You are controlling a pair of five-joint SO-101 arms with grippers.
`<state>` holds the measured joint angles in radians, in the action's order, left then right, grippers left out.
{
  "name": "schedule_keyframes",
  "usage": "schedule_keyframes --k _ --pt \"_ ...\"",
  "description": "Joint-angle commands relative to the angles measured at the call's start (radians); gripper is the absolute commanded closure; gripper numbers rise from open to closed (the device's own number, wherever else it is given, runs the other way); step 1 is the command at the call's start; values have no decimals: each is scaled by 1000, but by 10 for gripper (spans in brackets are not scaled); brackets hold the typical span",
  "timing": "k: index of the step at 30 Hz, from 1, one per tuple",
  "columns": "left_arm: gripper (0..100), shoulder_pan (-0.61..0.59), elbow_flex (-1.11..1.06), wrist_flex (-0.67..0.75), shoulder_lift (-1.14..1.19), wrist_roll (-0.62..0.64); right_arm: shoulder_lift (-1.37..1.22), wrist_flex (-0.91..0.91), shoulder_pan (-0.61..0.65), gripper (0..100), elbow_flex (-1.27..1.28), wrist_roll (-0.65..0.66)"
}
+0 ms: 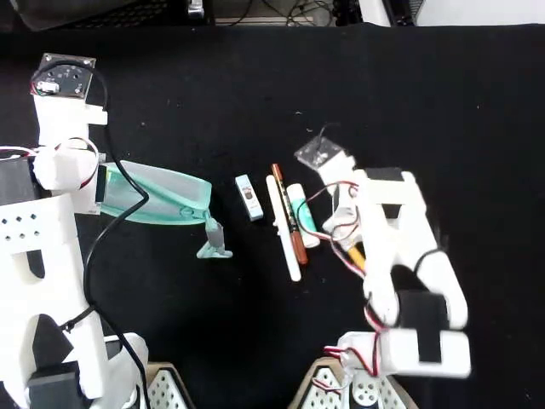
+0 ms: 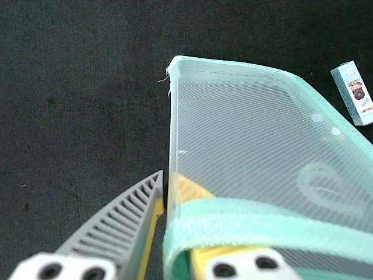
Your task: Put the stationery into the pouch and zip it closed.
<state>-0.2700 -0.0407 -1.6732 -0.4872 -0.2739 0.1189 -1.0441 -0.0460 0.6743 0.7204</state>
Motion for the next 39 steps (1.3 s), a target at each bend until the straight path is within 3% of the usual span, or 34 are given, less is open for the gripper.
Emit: schedule_keyframes --k 1,8,16,24,31,36,39 --pt "970 2 10 -6 -8 5 208 -54 12 986 -21 -26" --pt "970 2 15 -6 -8 5 638 -153 61 986 -38 -94" --pt "970 2 10 -6 -8 6 1000 -199 313 986 -133 -308" --pt "970 2 10 -6 -8 9 1056 -192 480 986 -369 -463" --pt "970 2 8 -6 -8 12 1061 -37 721 986 -489 -632" --pt "970 2 8 -8 -8 12 1053 78 884 986 -435 -672" --pt "970 2 8 -8 -8 12 1056 172 913 986 -334 -669"
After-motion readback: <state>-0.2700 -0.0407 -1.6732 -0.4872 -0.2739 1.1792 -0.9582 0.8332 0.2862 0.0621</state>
